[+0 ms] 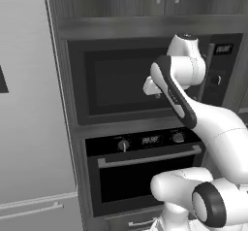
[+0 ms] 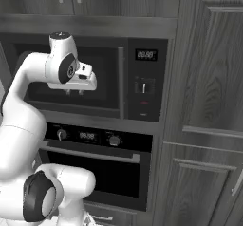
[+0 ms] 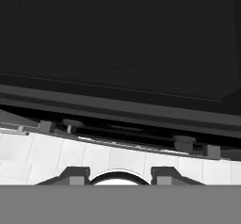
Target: Take the baked cake out of the oven and place it on the plate for cooling. Then close the oven door.
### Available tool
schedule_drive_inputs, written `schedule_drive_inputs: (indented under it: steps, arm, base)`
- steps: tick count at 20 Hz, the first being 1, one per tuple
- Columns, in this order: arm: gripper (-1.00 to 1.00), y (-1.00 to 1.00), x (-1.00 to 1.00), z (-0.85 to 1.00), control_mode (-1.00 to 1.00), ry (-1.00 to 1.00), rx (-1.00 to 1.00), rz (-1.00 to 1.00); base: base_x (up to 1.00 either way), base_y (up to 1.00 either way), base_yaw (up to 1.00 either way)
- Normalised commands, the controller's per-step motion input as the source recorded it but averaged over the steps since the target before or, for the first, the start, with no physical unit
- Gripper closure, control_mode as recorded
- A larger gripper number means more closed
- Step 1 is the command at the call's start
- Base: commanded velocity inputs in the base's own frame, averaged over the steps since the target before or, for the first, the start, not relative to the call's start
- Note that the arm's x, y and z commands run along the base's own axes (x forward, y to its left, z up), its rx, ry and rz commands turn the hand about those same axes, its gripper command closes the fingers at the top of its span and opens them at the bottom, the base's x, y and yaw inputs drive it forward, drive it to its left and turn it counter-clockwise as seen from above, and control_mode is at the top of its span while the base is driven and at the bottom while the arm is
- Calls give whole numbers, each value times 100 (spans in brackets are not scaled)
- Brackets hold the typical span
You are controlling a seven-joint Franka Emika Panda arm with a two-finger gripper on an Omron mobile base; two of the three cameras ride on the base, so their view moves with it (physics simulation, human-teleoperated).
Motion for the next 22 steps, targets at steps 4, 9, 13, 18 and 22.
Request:
schedule_drive_inputs:
  steps: [4,9,13,18,22]
  arm:
    - [-100,0,0,0,100,0,0,0]
    - [-100,0,0,0,100,0,0,0]
    - [-100,0,0,0,100,0,0,0]
    - [-100,0,0,0,100,0,0,0]
    - [-100,0,0,0,100,0,0,0]
  base:
    - [-9,0,0]
    - [-62,-1,0]
    - [-61,-13,1]
    - [-6,-62,31]
    - [0,-97,55]
